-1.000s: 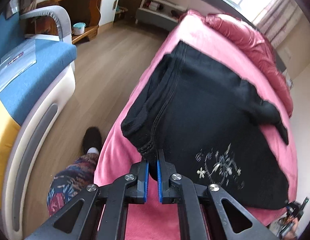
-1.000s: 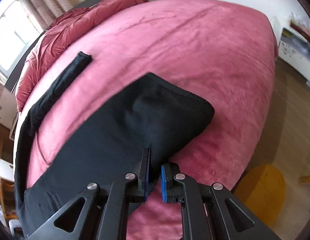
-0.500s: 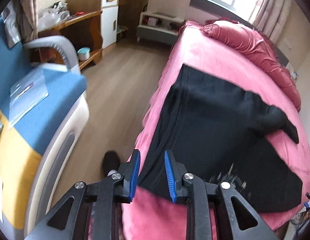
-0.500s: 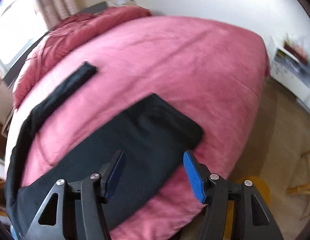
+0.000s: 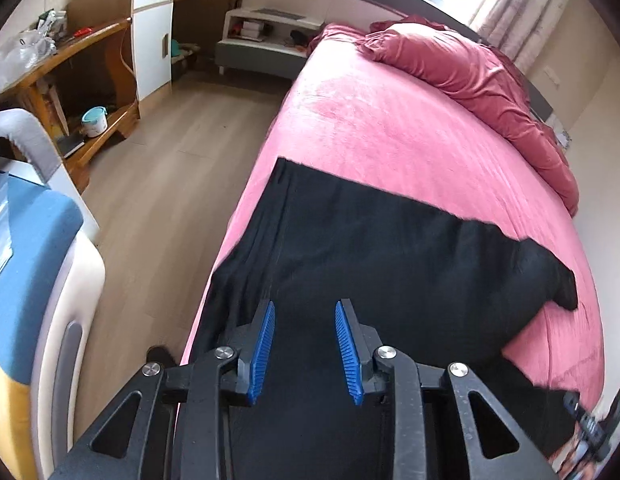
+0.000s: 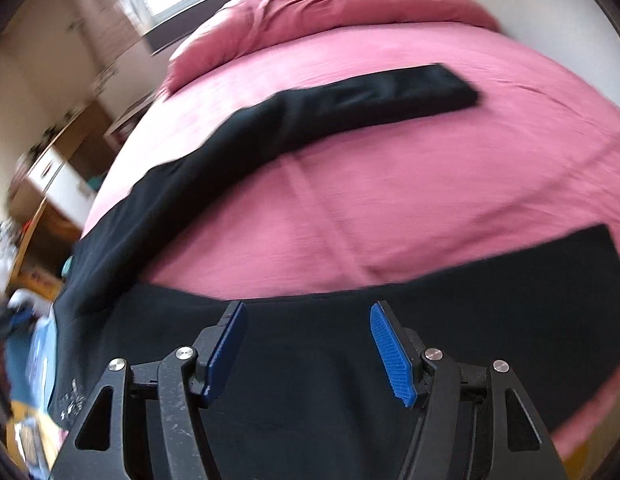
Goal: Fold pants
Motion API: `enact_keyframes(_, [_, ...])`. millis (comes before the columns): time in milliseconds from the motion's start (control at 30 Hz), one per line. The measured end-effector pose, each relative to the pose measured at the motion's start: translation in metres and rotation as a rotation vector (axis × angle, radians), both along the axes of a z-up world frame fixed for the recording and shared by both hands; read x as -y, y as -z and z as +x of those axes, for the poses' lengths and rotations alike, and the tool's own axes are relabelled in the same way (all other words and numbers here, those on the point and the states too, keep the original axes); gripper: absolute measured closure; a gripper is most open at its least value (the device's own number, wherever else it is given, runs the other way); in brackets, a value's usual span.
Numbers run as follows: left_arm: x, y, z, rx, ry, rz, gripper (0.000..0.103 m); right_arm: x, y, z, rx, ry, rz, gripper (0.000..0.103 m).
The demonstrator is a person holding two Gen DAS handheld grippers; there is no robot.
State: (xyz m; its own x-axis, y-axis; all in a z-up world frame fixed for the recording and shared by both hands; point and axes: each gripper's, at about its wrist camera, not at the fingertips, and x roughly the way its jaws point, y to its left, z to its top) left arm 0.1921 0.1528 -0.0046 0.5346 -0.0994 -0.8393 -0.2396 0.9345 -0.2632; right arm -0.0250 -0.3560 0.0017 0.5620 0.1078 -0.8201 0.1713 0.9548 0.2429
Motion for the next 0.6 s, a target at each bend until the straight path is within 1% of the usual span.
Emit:
enact_keyframes(67, [-0.007, 0.006, 0.025, -0.020, -0.018, -0.025, 0.071, -0.022, 0.007, 0.009, -0.010, -0.049, 0.007, 0.038])
enact_keyframes(133, [-0.015, 0.013, 0.045, -0.033, -0.047, -0.042, 0.071, -0.033, 0.011, 0.017, -0.017, -0.074, 0.009, 0.038])
enact_keyframes(267, [-0.036, 0.030, 0.086, -0.063, -0.114, -0.113, 0.069, -0.049, 0.018, 0.029, -0.033, -0.124, -0.026, 0.037])
enact_keyframes(367, [-0.046, 0.043, 0.113, -0.092, -0.147, -0.152, 0.061, -0.053, 0.022, 0.032, -0.043, -0.122, -0.025, 0.035])
enact_keyframes(433, [-0.051, 0.048, 0.127, -0.103, -0.172, -0.148, 0.060, -0.051, 0.025, 0.036, -0.051, -0.111, -0.012, 0.034])
enact_keyframes(600, [-0.056, 0.061, 0.164, -0.115, -0.199, -0.181, 0.060, -0.049, 0.038, 0.039, -0.080, -0.083, 0.007, 0.032])
